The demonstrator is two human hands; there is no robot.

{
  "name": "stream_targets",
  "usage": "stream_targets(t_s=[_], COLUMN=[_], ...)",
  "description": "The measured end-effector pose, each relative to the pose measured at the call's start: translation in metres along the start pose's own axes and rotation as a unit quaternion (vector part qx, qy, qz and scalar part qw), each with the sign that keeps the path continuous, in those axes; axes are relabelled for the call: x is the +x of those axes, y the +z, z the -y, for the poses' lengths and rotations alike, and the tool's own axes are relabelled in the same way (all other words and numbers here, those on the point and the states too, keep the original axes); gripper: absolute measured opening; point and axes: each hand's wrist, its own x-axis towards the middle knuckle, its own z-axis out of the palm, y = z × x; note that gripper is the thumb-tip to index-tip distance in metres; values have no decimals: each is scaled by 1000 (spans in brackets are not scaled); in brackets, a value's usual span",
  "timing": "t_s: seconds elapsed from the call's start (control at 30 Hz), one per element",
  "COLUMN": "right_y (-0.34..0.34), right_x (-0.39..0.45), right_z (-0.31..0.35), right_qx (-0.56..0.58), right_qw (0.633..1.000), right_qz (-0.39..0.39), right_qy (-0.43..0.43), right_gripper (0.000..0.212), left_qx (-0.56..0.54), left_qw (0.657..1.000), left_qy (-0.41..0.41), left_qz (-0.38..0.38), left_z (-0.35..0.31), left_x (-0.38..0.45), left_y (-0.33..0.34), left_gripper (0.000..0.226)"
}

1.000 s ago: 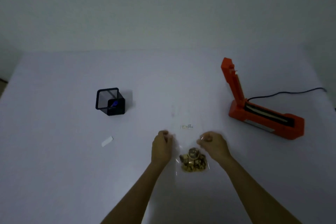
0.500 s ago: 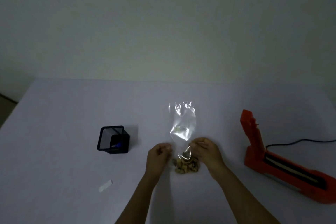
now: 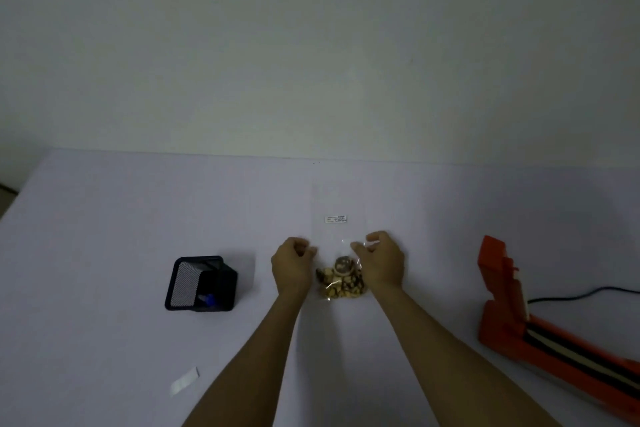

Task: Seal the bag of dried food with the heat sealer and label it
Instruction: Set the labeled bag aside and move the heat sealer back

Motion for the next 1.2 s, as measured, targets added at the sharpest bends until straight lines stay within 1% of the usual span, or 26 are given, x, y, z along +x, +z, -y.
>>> stream_targets(t_s=[0.07, 0.13, 0.3, 0.4, 0.53, 0.6, 0.67, 0.77, 0.83, 0.9, 1.0, 1.07, 1.13, 1.2], right_y=[-5, -14, -61, -97, -166, -208, -251, -304, -330, -347, -360, -365, -368, -368], right_x=[-7, -21, -85, -127, -173, -192, -205, -206, -197, -182, -155, -136, -118, -101], right_z=[0, -2, -21, -46, -89, -110, -130, -154, -164, -172, -179, -183, -187, -191], right_qx=[-48, -110, -185, -205, -254, -287, -304, -321, -341, -351, -336, -331, -343, -358], right_qw=[999, 992, 966, 962, 959, 953, 951, 944, 936, 933, 940, 943, 939, 932], right_qz=[12, 35, 112, 124, 86, 48, -2, -64, -81, -81, -56, -26, 8, 41], right_qy=[-16, -47, -142, -131, -95, -79, -52, -33, -16, -15, -23, -31, -38, -48], right_gripper=[46, 52, 47, 46, 41, 42, 43, 47, 52, 58, 65, 73, 82, 85], left_qx=[11, 17, 29, 23, 22, 34, 31, 35, 48, 58, 68, 64, 64, 67], left_qw=[1000, 999, 994, 989, 973, 961, 952, 937, 926, 923, 927, 935, 941, 945], left_qy=[16, 31, 103, 131, 169, 204, 223, 246, 263, 262, 249, 234, 225, 219], left_qz=[-4, -3, 28, 70, 154, 184, 207, 245, 266, 276, 271, 257, 246, 233], left_z=[-3, -8, -19, -27, -37, -45, -57, -75, -87, -97, -108, -112, -115, -118], left_x=[-2, -8, -38, -66, -108, -130, -153, -182, -198, -208, -217, -221, -226, -230], left_y=[-2, -6, -19, -23, -17, -10, -3, 9, 17, 24, 34, 41, 46, 51], left_gripper=[29, 31, 26, 27, 24, 23, 23, 36, 45, 54, 60, 61, 60, 57])
